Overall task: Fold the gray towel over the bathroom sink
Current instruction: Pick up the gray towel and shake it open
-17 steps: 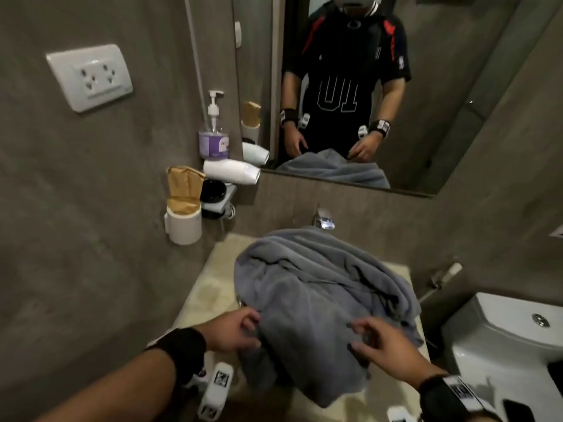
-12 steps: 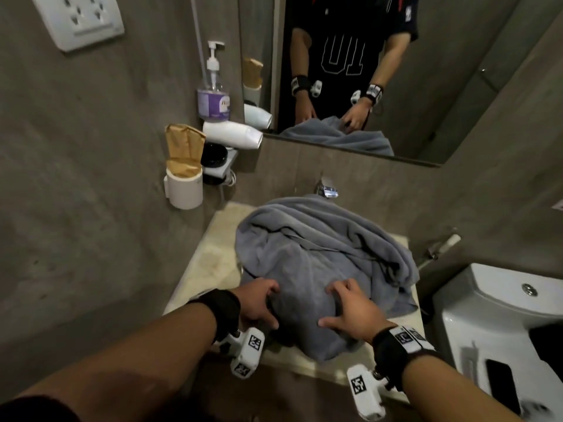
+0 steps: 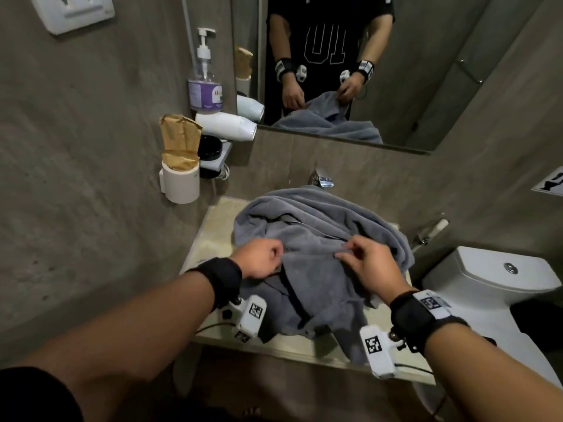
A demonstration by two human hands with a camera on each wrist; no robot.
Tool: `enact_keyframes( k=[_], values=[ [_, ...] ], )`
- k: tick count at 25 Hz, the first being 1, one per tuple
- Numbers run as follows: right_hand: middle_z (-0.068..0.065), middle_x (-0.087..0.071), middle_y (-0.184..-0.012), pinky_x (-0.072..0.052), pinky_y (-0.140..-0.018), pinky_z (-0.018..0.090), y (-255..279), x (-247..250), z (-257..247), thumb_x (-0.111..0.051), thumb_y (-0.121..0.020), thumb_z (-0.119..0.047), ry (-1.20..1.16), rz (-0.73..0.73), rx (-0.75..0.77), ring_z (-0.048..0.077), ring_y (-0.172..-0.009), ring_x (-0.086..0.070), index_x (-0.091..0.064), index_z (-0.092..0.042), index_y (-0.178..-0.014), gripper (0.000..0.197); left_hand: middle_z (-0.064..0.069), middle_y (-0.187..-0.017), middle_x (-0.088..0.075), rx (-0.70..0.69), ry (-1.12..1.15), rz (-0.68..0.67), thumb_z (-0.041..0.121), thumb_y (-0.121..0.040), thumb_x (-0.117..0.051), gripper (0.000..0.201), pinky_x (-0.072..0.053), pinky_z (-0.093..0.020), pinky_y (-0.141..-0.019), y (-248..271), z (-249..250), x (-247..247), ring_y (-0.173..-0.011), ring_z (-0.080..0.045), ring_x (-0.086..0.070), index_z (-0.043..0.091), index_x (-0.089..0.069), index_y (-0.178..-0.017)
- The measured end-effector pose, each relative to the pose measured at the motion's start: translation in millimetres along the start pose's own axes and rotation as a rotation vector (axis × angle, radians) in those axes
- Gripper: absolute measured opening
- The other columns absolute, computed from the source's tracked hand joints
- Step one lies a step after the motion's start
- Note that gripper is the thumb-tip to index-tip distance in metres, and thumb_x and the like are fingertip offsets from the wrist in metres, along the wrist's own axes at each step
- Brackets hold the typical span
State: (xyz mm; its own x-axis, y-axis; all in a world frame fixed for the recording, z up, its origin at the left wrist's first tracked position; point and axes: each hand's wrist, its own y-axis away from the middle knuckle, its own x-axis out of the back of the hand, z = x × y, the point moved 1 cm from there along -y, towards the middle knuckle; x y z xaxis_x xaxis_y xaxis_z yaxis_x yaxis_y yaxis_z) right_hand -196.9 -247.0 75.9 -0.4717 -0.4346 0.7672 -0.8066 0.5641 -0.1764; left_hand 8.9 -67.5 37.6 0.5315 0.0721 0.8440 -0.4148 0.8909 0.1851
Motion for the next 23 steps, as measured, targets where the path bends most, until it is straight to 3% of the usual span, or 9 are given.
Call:
enact_keyframes(
  k=[3,5,8,11,15,17,19,21,23],
  values=[
    [-0.002,-0.067,-0.074,-0.045,-0.065,0.027,-37.1,39.1,-22.0,-0.076,-0.086,-0.032,0.020,0.090,-0.115,0.020,-0.072,-0.064,-0.063,-0.019,-0.084,0.018,0.009,-0.070,-0.065,-0.055,0.083,0.195,0.020,-0.089,-0.058,0.008,-0.043,-0.019,-0.060,-16.8,37.7,76.8,-0.066,-0.013,-0.065,0.023,-0.059,-0.082],
    [-0.005,-0.067,-0.091,-0.046,-0.073,0.026,-50.2,62.3,-34.5,-0.076,-0.084,-0.040,0.019,0.006,-0.151,0.018,-0.086,-0.065,-0.064,-0.020,-0.104,0.030,0.005,-0.068,-0.072,-0.094,0.185,0.267,0.015,-0.090,-0.058,0.008,-0.048,-0.018,-0.054,-22.4,67.1,123.3,-0.057,-0.011,-0.071,0.020,-0.060,-0.084],
    [-0.012,-0.052,-0.121,-0.046,-0.090,0.022,-47.2,78.8,-61.6,-0.077,-0.070,-0.065,-0.018,-0.126,0.016,0.003,-0.106,-0.055,-0.048,-0.029,-0.133,0.078,0.000,-0.066,-0.073,-0.151,0.357,0.379,0.013,-0.092,-0.058,0.008,-0.054,-0.022,-0.058,-23.4,105.9,186.6,-0.058,-0.017,-0.074,0.018,-0.060,-0.087],
    [-0.015,-0.054,-0.115,-0.045,-0.082,0.018,-49.2,73.8,-81.4,-0.077,-0.060,-0.075,0.089,-0.157,0.161,0.000,-0.099,-0.054,-0.052,-0.031,-0.122,0.080,-0.004,-0.068,-0.074,-0.184,0.441,0.390,0.018,-0.094,-0.061,0.005,-0.058,-0.031,-0.054,-21.8,127.4,222.1,-0.062,-0.022,-0.075,0.016,-0.061,-0.090],
    [-0.008,-0.068,-0.085,-0.051,-0.072,0.031,-61.3,48.2,-83.6,-0.078,-0.078,-0.049,0.173,-0.196,0.129,0.011,-0.078,-0.063,-0.063,-0.022,-0.089,0.032,-0.007,-0.069,-0.071,-0.131,0.444,0.313,0.015,-0.096,-0.060,0.007,-0.058,-0.033,-0.052,-21.7,125.2,205.4,-0.061,-0.022,-0.072,0.014,-0.057,-0.090],
    [-0.005,-0.070,-0.082,-0.054,-0.074,0.035,-57.3,27.9,-73.1,-0.072,-0.085,-0.042,0.213,-0.273,0.127,0.014,-0.078,-0.064,-0.066,-0.021,-0.083,0.022,-0.007,-0.068,-0.068,-0.067,0.490,0.259,0.012,-0.097,-0.058,0.012,-0.055,-0.032,-0.051,-24.4,116.6,182.6,-0.059,-0.022,-0.070,0.015,-0.053,-0.088],
    [-0.006,-0.068,-0.092,-0.054,-0.081,0.038,-49.4,10.3,-58.8,-0.073,-0.078,-0.052,0.228,-0.392,0.134,0.014,-0.086,-0.063,-0.065,-0.025,-0.090,0.031,-0.007,-0.069,-0.064,-0.028,0.522,0.231,0.010,-0.098,-0.056,0.012,-0.056,-0.036,-0.058,-27.3,104.0,159.6,-0.064,-0.025,-0.070,0.015,-0.051,-0.088],
    [-0.007,-0.059,-0.106,-0.052,-0.086,0.036,-40.5,-6.0,-43.8,-0.072,-0.064,-0.070,0.325,-0.537,0.139,0.014,-0.097,-0.057,-0.063,-0.031,-0.103,0.057,-0.003,-0.069,-0.062,0.005,0.412,0.255,0.011,-0.095,-0.058,0.011,-0.059,-0.041,-0.073,-27.7,87.9,138.4,-0.070,-0.027,-0.069,0.017,-0.053,-0.087],
    [-0.006,-0.054,-0.113,-0.049,-0.090,0.036,-30.9,-25.3,-26.7,-0.074,-0.065,-0.068,0.429,-0.608,0.114,0.016,-0.103,-0.054,-0.063,-0.033,-0.107,0.056,0.003,-0.070,-0.064,0.070,0.268,0.301,0.016,-0.091,-0.060,0.011,-0.059,-0.041,-0.082,-25.3,71.3,118.0,-0.073,-0.023,-0.067,0.022,-0.056,-0.082]
  ],
)
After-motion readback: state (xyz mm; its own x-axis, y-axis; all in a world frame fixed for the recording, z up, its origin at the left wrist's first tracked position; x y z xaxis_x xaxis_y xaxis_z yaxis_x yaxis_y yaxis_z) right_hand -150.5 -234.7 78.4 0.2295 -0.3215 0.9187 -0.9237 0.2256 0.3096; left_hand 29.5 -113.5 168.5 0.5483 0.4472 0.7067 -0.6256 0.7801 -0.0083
